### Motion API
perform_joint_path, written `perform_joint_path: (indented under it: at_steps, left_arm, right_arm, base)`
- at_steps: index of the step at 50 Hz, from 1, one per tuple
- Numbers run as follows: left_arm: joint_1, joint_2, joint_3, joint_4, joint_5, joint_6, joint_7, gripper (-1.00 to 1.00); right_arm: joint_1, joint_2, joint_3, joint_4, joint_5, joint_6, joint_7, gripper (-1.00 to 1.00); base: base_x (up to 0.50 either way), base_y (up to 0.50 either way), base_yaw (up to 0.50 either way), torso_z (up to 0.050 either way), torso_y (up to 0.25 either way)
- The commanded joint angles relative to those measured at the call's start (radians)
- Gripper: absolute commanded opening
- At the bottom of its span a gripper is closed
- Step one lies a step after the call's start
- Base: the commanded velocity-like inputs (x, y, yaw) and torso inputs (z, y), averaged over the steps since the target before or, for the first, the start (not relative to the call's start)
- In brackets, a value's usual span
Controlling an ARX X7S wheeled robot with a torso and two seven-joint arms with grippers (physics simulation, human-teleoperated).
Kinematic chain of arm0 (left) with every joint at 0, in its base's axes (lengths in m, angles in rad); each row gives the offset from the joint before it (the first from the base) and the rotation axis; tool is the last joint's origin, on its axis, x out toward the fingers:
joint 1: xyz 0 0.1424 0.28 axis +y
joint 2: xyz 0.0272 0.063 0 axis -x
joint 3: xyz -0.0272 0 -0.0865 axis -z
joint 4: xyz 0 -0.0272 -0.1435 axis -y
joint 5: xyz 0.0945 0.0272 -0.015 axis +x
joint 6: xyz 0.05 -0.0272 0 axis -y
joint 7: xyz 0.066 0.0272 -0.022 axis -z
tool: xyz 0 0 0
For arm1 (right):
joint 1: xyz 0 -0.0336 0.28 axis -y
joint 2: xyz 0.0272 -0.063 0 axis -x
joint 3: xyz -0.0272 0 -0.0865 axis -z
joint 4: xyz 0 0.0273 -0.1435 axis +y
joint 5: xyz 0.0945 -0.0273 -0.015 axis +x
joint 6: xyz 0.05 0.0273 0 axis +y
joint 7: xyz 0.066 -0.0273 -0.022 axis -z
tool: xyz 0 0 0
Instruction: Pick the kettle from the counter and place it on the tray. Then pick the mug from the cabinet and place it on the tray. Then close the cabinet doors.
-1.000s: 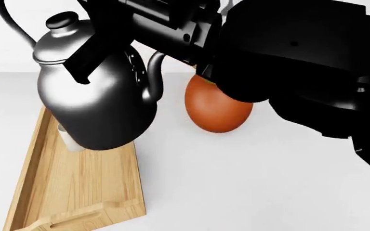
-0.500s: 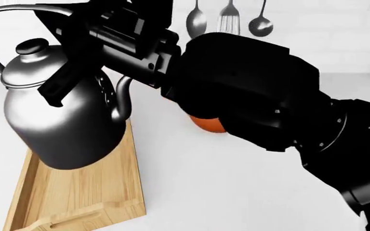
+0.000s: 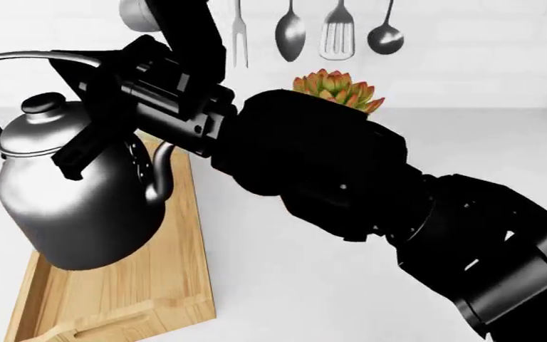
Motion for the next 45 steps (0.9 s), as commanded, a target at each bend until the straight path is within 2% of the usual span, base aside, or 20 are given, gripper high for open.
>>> perform_joint_path:
  at_steps: [1,45]
  left_arm:
    - [0.009,0.012,0.008,-0.003,0.023,0.008,0.014,1.00]
    - [0.036,0.045,0.037,-0.014,0.093,0.038,0.059,1.00]
  right_arm:
    - [-0.044,-0.030,0.001,0.036,-0.023,-0.032,-0.019,-1.00]
    - [-0.174,-0.079,-0.061,0.181,-0.055,-0.100,-0.094,-1.00]
  base:
    - [0.00,0.00,0.00,0.000,0.000]
    - [0.00,0.00,0.00,0.000,0.000]
